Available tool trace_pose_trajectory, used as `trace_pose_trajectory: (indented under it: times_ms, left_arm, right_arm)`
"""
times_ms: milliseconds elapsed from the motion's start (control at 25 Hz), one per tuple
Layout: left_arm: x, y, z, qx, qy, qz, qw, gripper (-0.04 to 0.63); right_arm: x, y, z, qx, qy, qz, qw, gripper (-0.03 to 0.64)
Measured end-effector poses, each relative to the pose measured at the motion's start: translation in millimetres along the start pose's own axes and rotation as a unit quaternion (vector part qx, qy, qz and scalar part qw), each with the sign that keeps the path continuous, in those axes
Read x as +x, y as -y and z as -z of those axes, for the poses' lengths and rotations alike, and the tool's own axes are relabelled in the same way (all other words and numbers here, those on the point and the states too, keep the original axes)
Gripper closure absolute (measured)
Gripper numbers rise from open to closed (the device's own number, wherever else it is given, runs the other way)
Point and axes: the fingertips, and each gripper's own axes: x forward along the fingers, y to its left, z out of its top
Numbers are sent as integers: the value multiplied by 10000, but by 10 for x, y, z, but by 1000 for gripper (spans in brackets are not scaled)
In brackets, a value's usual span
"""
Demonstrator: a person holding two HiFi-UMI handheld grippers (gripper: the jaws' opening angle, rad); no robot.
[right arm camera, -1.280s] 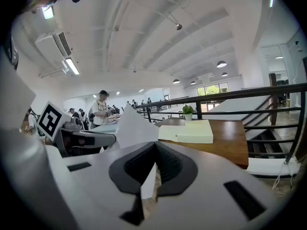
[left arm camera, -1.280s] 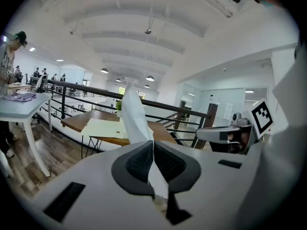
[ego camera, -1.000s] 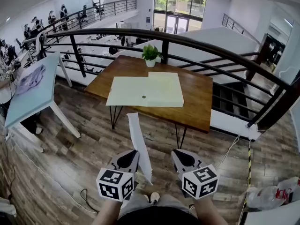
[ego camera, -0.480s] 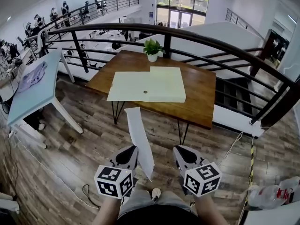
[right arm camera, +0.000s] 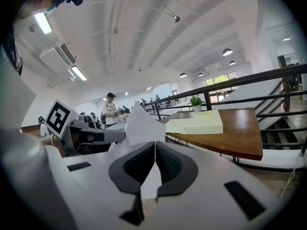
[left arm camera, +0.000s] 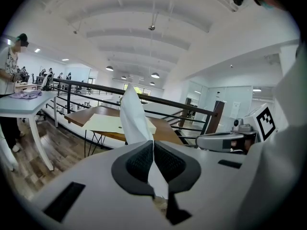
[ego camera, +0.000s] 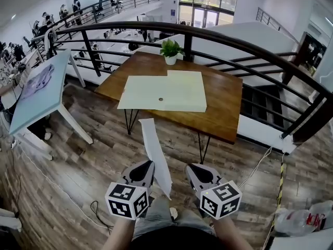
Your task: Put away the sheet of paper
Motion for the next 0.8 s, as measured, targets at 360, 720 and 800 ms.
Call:
trace_pose_trajectory:
  times_ms: [360,720,800]
  left_arm:
    - [323,-233,-83,-98,-58,-24,9999,574]
    - [1004,-854,-546,-106,8,158,9998,574]
    - [1169,-1017,-678,-72,17,229,9997,574]
  right_arm:
    - [235,253,-71,142,-33,50,9999,588]
    - [1045,657,-460,168,-19,319,9993,588]
    - [1260,729,-588,160,13,370,9992,588]
